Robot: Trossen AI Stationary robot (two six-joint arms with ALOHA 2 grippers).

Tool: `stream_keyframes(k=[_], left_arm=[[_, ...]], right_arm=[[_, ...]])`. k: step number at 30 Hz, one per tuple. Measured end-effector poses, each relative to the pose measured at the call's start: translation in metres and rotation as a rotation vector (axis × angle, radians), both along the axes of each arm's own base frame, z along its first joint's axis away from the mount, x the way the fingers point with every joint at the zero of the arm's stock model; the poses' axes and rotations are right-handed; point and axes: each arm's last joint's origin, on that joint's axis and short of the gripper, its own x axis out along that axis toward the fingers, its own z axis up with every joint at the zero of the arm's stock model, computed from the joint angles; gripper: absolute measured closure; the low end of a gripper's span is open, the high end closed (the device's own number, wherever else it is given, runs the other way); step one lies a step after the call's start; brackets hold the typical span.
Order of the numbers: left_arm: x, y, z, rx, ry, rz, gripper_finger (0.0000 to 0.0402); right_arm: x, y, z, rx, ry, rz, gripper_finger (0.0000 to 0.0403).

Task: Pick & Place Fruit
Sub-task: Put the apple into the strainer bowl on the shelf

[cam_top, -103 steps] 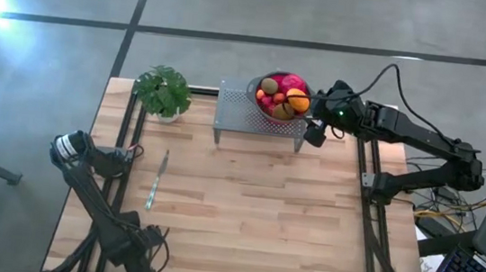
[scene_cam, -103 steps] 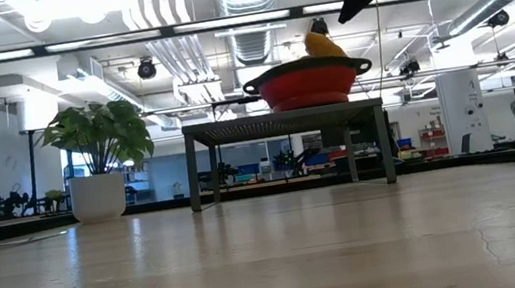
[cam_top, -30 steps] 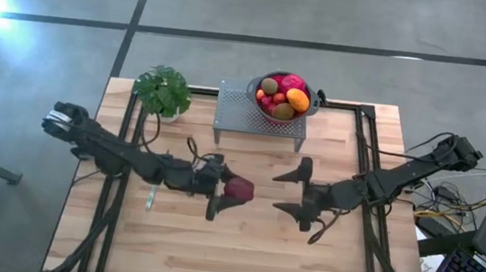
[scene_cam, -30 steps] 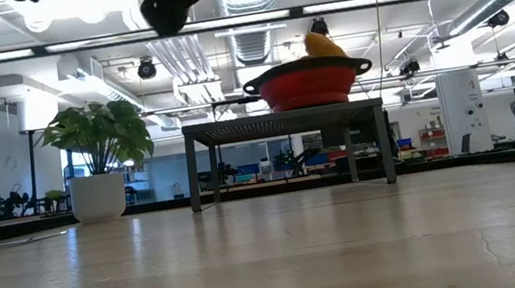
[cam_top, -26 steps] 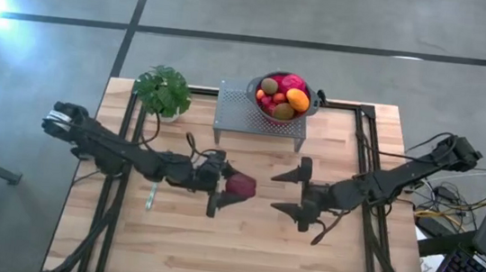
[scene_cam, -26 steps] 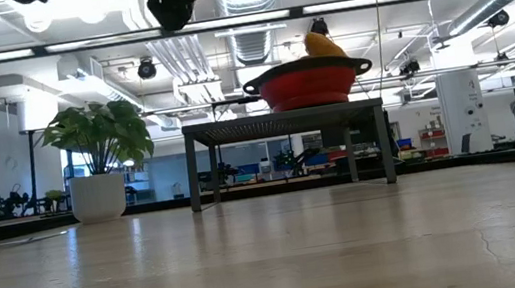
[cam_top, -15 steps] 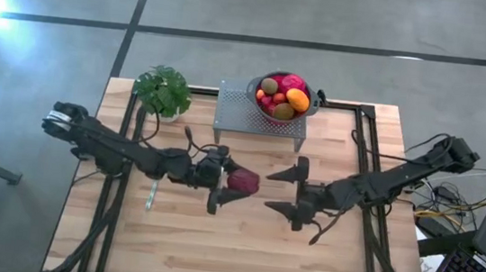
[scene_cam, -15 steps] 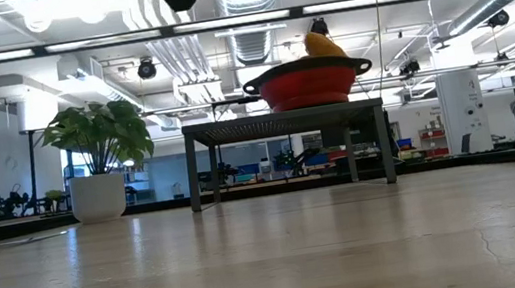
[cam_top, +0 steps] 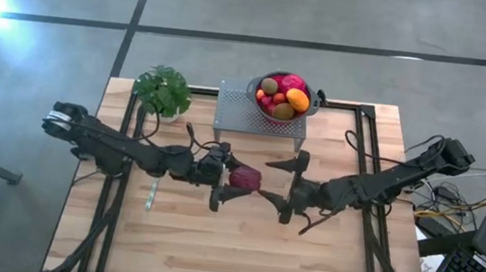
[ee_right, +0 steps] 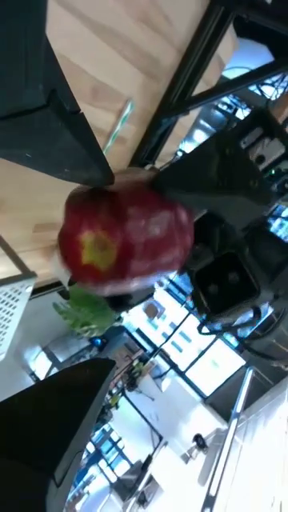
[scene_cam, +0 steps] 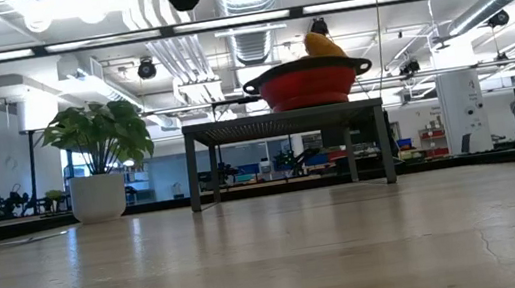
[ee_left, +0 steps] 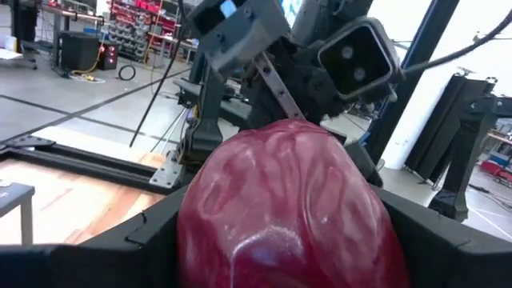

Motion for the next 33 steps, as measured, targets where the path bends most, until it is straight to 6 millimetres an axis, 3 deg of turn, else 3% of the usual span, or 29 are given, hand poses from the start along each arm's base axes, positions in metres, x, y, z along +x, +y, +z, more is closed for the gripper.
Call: stream_keyframes(k=[13,21,33], left_arm=[[0.004,0.005,0.003,0.004,0.019,-0.058,0.0096],[0.004,0.005,0.003,0.011,0.029,-0.071,0.0096],[0.003,0.004,0.001,0.015,0.044,-0.086,0.0096]], right_arm=[[0.042,0.018,0.002,-0.085,0.122,0.005,0.0039],[0.065,0.026,0.005,-0.123,0.141,-0.159,0.0039],[0.071,0.028,-0.002,-0.174,0.215,-0.177,0.0039]])
